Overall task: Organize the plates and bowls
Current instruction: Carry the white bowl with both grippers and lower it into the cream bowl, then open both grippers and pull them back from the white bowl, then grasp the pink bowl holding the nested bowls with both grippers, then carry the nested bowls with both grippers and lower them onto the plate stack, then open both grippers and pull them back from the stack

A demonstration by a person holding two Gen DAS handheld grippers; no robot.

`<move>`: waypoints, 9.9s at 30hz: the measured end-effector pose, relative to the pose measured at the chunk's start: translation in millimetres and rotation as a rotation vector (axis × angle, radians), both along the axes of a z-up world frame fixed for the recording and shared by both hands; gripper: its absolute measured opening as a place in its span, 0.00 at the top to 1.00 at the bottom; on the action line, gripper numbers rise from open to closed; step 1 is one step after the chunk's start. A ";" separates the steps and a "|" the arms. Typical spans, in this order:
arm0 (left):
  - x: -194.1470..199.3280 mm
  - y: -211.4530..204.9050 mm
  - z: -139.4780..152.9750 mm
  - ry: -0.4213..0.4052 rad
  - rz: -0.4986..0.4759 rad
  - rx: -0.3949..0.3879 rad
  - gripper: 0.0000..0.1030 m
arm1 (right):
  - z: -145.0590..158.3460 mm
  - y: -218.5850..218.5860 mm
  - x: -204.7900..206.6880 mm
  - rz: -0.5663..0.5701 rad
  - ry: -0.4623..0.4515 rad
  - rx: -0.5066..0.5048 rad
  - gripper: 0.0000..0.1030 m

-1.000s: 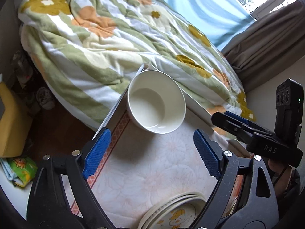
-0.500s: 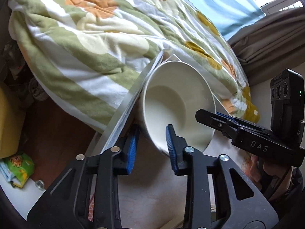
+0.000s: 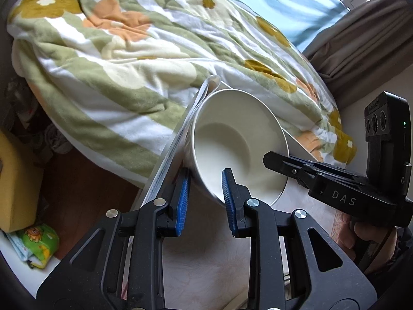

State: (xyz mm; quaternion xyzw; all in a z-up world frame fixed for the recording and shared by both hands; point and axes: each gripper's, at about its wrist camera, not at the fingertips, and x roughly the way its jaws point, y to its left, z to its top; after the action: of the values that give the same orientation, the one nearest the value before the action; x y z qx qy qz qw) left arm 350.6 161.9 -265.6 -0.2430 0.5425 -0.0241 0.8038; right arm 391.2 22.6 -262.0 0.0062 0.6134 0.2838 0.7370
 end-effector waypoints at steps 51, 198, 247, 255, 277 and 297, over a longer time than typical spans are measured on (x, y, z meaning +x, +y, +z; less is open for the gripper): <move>-248.2 -438.4 92.1 -0.122 -0.572 0.099 0.82 | 105.7 -414.0 -334.9 -0.591 -0.231 0.013 0.88; -230.8 -361.7 121.4 -0.181 -0.679 0.419 0.89 | 116.5 -314.2 -309.1 -0.104 -0.300 -0.308 0.89; -209.7 -154.3 5.0 -0.090 -0.739 0.378 0.90 | 15.1 -116.6 -307.4 -0.366 -0.167 -0.239 0.89; -213.7 -152.9 8.3 -0.076 -0.697 0.374 0.89 | 18.2 -120.2 -310.0 -0.439 -0.154 -0.215 0.89; -241.8 -139.6 55.6 -0.150 -0.635 0.420 0.82 | 59.1 -132.5 -328.9 -0.502 -0.224 -0.228 0.88; -374.4 -138.0 261.0 -0.646 -0.295 0.392 0.00 | 242.6 -184.7 -435.6 -0.570 -0.639 -0.163 0.01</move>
State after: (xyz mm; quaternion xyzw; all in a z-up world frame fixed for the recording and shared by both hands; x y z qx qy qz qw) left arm -23.8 23.9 -4.5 0.0153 0.2855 -0.1103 0.9519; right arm -44.4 -162.1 -19.4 0.0289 0.3488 0.0072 0.9367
